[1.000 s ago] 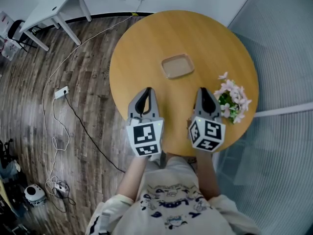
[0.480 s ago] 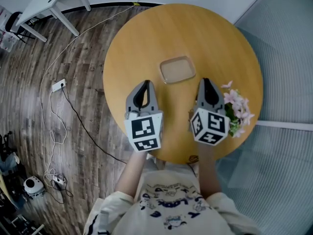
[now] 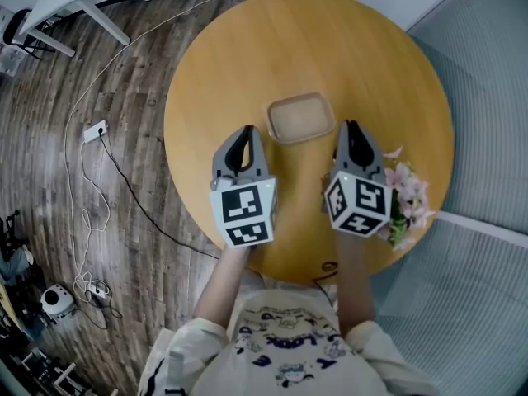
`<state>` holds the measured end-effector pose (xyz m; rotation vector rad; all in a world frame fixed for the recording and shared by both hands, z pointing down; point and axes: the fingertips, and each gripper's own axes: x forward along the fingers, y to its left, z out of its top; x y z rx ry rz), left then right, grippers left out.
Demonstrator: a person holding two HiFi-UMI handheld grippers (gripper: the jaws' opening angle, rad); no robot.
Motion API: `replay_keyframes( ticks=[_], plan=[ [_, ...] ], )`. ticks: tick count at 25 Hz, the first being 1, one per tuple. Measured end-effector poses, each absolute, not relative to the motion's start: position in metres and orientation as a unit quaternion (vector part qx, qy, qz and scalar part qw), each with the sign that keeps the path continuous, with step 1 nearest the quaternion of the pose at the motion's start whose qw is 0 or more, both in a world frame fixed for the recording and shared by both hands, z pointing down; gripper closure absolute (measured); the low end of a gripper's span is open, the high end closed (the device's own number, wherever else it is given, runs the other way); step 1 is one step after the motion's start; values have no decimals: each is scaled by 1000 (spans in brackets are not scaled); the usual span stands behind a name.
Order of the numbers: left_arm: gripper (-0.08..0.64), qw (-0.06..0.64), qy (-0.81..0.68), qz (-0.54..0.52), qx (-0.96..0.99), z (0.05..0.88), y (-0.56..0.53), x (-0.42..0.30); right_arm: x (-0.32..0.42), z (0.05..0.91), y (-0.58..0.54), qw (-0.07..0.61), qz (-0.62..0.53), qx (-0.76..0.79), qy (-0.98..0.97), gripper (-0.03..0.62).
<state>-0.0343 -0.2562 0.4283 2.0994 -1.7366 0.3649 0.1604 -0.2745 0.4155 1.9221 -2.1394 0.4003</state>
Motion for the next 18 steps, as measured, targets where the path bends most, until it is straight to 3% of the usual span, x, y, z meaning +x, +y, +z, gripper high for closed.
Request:
replay_keyframes(
  ticks=[18],
  plan=[
    [551, 283, -607, 163, 725, 519, -283, -11, 178, 507, -312, 160, 197, 641, -725, 568]
  ],
)
